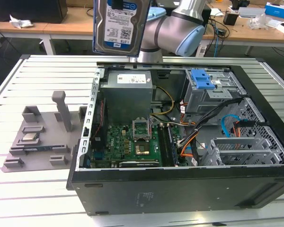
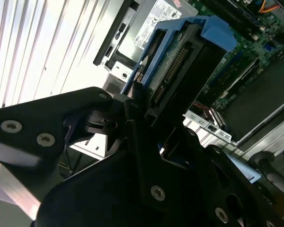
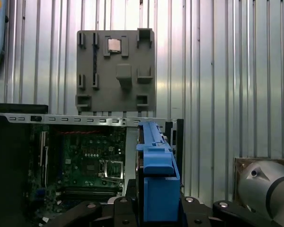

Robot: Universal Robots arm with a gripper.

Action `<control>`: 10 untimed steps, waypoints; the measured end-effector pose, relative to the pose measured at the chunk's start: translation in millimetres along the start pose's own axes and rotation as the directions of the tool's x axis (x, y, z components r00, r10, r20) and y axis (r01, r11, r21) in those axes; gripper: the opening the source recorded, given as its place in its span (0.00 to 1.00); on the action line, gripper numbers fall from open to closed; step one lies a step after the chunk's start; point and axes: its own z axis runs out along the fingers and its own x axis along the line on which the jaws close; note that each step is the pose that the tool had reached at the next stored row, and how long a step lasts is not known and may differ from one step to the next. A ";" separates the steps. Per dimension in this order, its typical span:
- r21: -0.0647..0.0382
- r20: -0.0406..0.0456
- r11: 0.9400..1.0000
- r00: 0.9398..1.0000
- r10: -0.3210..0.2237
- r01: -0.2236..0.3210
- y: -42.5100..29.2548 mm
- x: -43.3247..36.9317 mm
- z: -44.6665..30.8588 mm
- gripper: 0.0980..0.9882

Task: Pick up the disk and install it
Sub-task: 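Pick up the disk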

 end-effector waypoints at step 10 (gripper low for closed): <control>0.000 0.000 1.000 1.000 0.000 0.000 -54.1 0.8 -2.8 0.30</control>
